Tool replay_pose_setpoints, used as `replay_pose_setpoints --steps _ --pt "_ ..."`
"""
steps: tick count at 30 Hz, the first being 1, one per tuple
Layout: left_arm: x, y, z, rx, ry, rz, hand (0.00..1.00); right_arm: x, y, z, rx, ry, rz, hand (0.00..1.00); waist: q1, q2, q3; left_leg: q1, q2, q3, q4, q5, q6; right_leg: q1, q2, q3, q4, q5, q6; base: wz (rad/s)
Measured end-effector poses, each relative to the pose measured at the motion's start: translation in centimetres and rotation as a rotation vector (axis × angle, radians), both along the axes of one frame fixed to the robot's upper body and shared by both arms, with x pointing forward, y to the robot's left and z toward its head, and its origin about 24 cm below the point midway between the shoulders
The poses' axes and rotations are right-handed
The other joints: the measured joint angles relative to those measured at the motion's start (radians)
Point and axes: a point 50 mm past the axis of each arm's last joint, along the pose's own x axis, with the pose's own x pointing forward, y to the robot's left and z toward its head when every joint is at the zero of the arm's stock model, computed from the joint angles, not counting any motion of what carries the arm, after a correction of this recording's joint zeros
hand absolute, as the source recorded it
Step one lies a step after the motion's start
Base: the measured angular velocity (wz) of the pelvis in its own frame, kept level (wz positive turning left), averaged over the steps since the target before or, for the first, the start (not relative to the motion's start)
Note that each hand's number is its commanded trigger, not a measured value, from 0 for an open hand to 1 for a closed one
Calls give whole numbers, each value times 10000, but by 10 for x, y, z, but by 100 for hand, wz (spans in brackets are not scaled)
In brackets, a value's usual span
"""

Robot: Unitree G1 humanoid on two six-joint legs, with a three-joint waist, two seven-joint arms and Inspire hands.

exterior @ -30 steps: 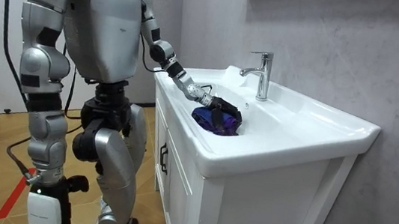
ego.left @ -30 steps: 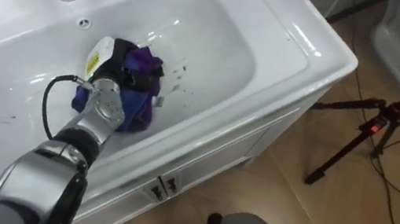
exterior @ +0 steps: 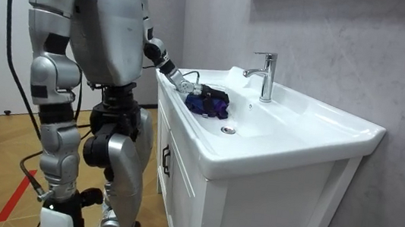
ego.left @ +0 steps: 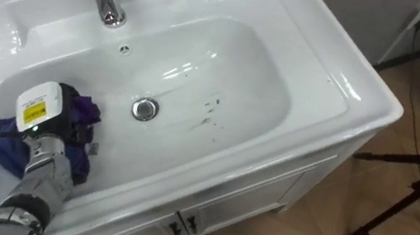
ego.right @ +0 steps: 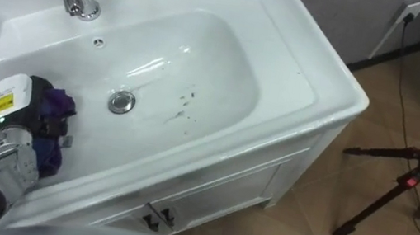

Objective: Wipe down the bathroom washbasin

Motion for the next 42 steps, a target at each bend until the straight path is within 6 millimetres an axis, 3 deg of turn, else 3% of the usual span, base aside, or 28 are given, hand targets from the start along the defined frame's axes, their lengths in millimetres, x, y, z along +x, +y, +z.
replay_pose_setpoints --steps 6,20,31,40,42 --pt "-15 3 -5 206 304 122 100 8 -11 4 -480 -382 9 0 5 215 -21 273 30 -247 2 23 -34 257 65 -20 1 -63 -69 -2" --pt "-20 8 -4 402 525 376 100 3 -13 5 -683 -307 -66 0 -3 243 -11 396 156 -448 -2 31 -51 453 89 -266 28 -200 -226 4" --pt "-16 3 -2 -44 545 590 100 -2 -12 4 -708 -325 -209 0 -131 130 39 415 157 -468 10 45 -83 542 37 -455 54 -281 -244 6" --pt "-1 -15 -5 -1998 267 1284 100 -4 1 -1 -536 -68 399 0 -157 -68 155 552 57 -421 2 47 -87 571 -91 -492 178 -460 -144 5" --pt "3 -21 -5 -2525 127 1476 100 -2 6 -2 -446 -57 600 0 -192 -119 150 532 13 -257 6 47 -86 476 -100 -332 248 -504 -103 -7"
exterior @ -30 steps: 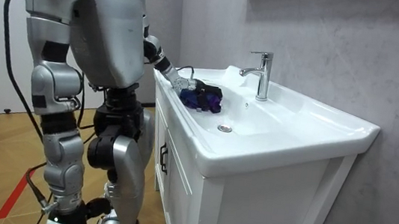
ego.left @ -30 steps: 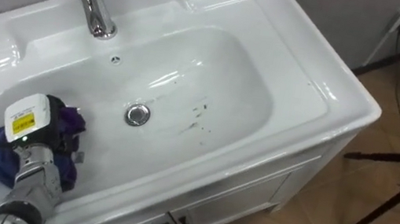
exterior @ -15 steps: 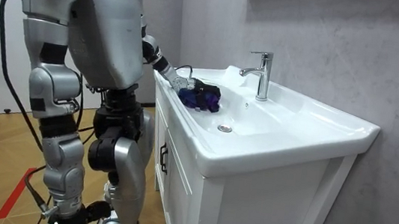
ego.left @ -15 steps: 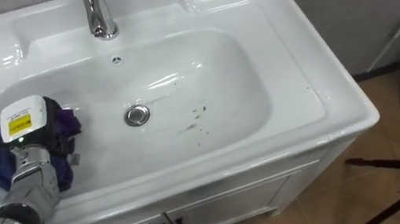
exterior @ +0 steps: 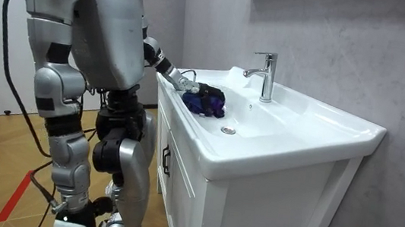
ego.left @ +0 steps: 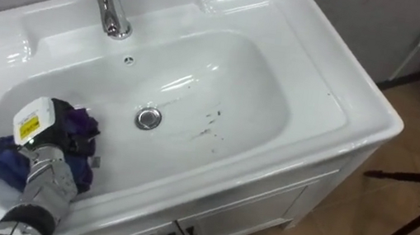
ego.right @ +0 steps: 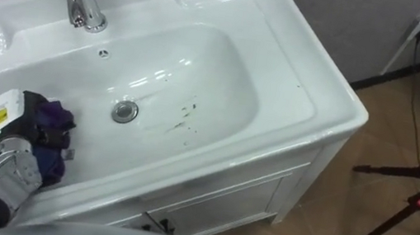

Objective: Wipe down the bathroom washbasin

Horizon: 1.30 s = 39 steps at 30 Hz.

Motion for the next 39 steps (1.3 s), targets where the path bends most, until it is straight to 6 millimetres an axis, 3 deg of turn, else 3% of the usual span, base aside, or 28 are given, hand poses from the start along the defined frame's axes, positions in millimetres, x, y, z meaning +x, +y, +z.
replay_pose_setpoints --steps 4,7,12,23,31,35,39 --pt "15 -18 2 -1305 -719 637 100 8 11 -3 205 -132 11 0 -47 -162 -4 -274 -21 102 -17 0 0 -276 0 78 -56 75 68 -4" --pt "28 -43 2 -2670 -1199 948 100 14 15 -4 237 -396 -253 0 -95 -188 -3 -465 -35 254 -19 1 -1 -402 39 112 -230 257 123 -7" --pt "40 -70 3 -3978 -1186 404 100 15 17 -4 203 -374 -7 0 -342 -254 27 -496 -50 930 -20 1 -1 -489 38 343 -251 358 185 -13" --pt "50 -80 6 -5349 -1043 773 100 -1 29 -7 490 459 179 0 -945 -280 29 -516 -104 1055 -19 1 0 -570 -114 272 -215 383 269 4" --pt "59 -104 12 -5860 -702 -784 100 2 33 -8 655 692 557 0 -1132 -266 36 -635 -207 1405 -4 0 8 -751 -159 486 -219 549 462 -7" --pt "61 -112 14 -6297 -736 -841 100 3 34 -8 709 554 189 0 -1405 -198 71 -586 -210 1538 12 -1 10 -761 -160 661 -221 589 499 -12" --pt "63 -114 15 -6583 -703 -813 100 5 35 -8 724 393 -370 0 -1556 -14 156 -557 -220 1504 12 -2 12 -733 -165 661 -224 597 502 -1"
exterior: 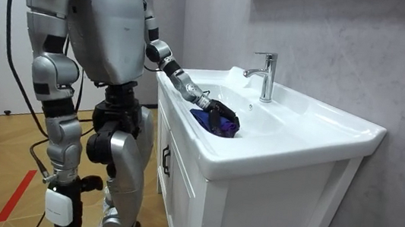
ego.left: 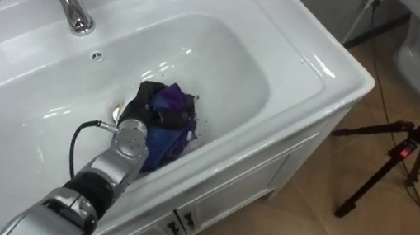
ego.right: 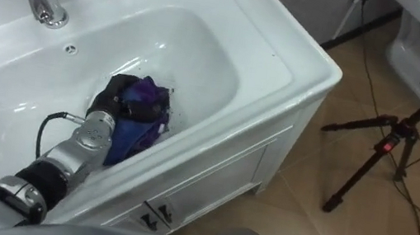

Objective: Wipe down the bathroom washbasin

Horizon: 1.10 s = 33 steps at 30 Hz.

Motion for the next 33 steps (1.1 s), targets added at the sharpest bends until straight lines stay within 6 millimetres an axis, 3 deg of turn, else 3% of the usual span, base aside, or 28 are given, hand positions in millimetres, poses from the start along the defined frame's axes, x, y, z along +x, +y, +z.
replay_pose_setpoints --steps 7,10,13,19,22,24,33 --pt "9 -8 5 -188 153 -233 100 8 -2 1 -32 -226 -74 0 -277 225 25 -17 -43 -2 1 1 1 -10 20 -6 1 6 -11 0" --pt "11 -12 8 -224 84 -387 100 8 -5 1 -107 -215 -57 0 -478 274 11 55 -39 307 1 2 1 -26 46 153 28 7 -11 -16" --pt "16 -14 12 -199 6 -422 100 1 -8 2 -174 22 -53 0 -740 278 9 82 -2 559 2 1 1 -50 37 260 58 20 10 -11" --pt "17 -13 12 -177 37 -375 100 -24 -10 3 -181 830 -233 0 -772 255 9 194 -51 872 -14 0 2 -157 33 525 247 11 59 -14" --pt "19 -13 14 -309 27 -285 100 -35 -9 3 -67 1072 -327 0 -783 244 9 235 -39 1269 -28 -59 94 -271 90 729 367 1 99 -19" --pt "23 -14 17 -299 -16 -278 100 -39 -8 3 201 1146 -365 0 -838 249 11 245 62 1377 -112 -252 324 -337 227 780 369 65 119 -11" --pt "34 -18 30 -505 -307 -283 100 -40 -11 4 381 1293 -349 0 -1157 254 13 254 -27 1871 -149 -413 524 -483 219 1083 351 333 291 -15"
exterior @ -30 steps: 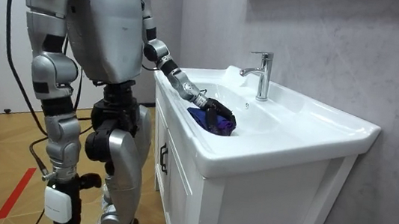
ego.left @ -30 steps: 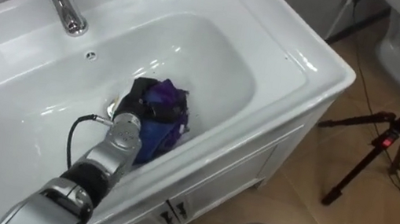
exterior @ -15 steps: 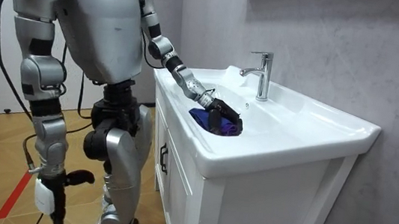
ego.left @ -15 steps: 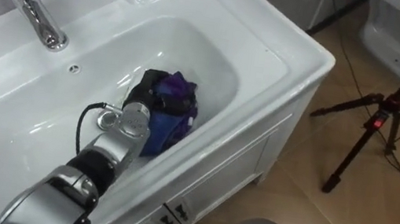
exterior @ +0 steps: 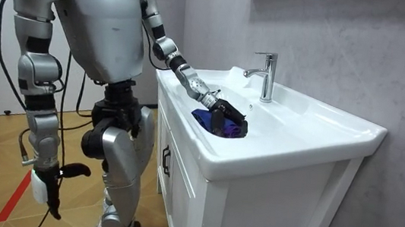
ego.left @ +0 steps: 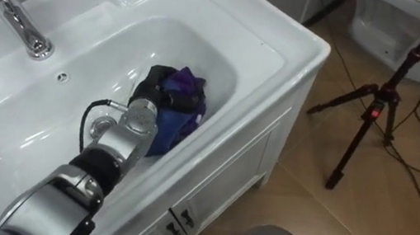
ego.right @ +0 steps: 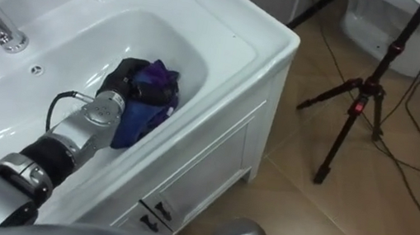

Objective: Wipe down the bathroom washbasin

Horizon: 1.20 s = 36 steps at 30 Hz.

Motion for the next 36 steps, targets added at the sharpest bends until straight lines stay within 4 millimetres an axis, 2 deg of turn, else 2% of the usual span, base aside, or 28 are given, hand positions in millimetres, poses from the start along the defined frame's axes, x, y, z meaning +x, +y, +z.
replay_pose_setpoints --steps 3,16,22,36 --pt "2 -1 3 -60 -131 -35 100 -1 -1 0 -104 30 1 0 -147 0 0 -11 -13 -15 10 -41 34 3 -10 -3 24 22 28 1" --pt "3 -8 6 -473 -175 -41 100 3 -2 0 -353 -29 121 0 -189 22 3 -76 -42 -96 4 -118 116 36 -51 5 -29 63 80 1" --pt "8 -14 15 -603 -505 -228 100 5 0 0 -277 -37 325 0 -264 117 26 -68 -43 -122 14 -118 118 23 -57 114 -35 63 81 0" --pt "9 -8 14 115 -499 -242 100 0 1 0 -259 7 296 0 -335 135 53 8 -27 5 3 -133 96 109 -12 239 -36 62 85 -2"
